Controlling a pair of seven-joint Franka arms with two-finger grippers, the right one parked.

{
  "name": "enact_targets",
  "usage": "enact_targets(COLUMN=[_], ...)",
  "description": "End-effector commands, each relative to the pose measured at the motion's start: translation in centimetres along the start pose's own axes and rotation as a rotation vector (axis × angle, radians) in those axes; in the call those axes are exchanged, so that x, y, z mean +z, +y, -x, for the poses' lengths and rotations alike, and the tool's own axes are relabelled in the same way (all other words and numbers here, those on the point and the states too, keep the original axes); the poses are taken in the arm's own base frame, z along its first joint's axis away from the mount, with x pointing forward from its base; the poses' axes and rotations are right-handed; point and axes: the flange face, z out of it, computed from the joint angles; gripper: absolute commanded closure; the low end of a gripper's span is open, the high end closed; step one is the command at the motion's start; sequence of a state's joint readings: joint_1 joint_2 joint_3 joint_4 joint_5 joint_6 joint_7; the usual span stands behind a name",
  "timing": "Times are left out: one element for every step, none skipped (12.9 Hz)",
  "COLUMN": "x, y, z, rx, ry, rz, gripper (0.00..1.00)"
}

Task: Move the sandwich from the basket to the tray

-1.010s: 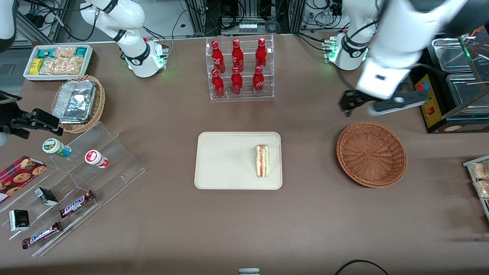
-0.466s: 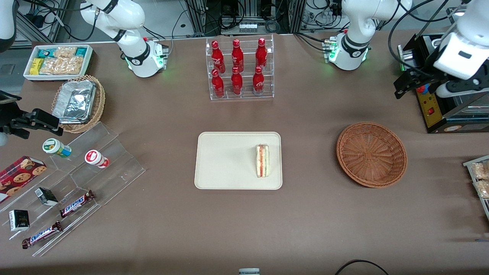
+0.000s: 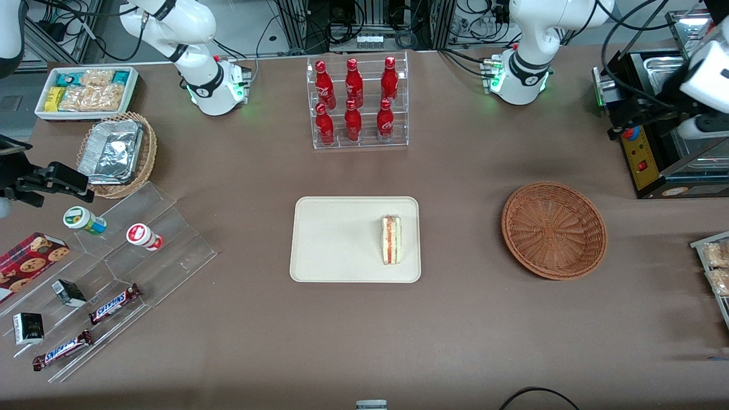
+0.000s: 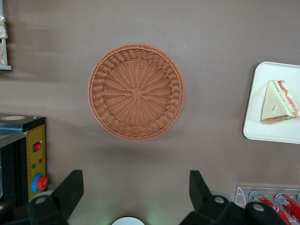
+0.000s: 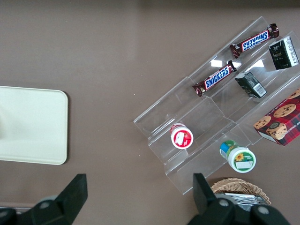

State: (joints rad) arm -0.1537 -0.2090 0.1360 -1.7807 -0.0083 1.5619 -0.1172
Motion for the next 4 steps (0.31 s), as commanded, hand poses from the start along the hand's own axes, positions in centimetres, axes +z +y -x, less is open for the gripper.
enact_targets(x=[0.1,-0.2,-0.4,-0.5], y=[1.2,2.0,3.4,3.8], z=[-0.6,-1.5,-1.9,-1.7], rx=[0.085,0.101,0.120,0.113], ry=[-0.012,-0.004,-0.004,-0.011], rz=[0.000,-0.006,-0.011,-0.020], gripper=[0.00,0.00,0.00,0.00])
